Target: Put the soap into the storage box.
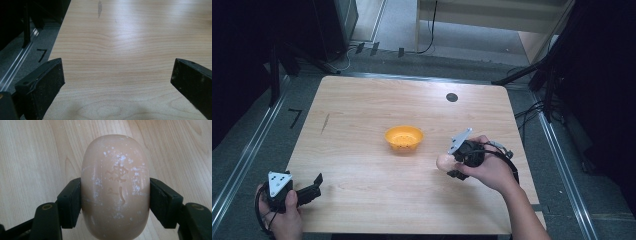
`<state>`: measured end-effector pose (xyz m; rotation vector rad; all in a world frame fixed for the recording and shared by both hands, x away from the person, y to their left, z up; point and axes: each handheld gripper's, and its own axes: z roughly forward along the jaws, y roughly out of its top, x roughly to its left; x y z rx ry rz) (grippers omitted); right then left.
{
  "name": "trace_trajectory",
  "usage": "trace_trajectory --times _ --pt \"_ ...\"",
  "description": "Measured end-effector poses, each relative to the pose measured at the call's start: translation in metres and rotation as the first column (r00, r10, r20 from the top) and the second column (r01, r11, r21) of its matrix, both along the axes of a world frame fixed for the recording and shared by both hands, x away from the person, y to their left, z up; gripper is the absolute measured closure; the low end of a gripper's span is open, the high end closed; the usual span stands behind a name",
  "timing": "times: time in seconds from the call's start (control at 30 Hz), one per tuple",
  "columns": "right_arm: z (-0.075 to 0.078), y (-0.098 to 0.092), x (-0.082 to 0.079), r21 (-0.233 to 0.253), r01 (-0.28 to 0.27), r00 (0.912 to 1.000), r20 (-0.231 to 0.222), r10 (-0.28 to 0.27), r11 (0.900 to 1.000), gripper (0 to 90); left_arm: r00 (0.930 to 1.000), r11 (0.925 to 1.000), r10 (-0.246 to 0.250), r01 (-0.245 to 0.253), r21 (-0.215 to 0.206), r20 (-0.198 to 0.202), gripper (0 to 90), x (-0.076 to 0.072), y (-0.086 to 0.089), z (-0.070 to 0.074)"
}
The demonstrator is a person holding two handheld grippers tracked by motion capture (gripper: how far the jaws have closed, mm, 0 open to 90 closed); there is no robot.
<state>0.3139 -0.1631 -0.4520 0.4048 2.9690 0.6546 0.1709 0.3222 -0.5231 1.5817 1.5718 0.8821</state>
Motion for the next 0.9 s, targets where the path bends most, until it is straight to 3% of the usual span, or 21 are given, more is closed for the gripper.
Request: trace_trajectory --times 0.9 --pt "0.018 0.028 0.032 -0.014 -0.049 0.9988 -0.004 0.049 0.999 33.7 1.0 1.0 -0.009 0.009 -0.003 -0.003 0.0 0.0 0.0 0.0"
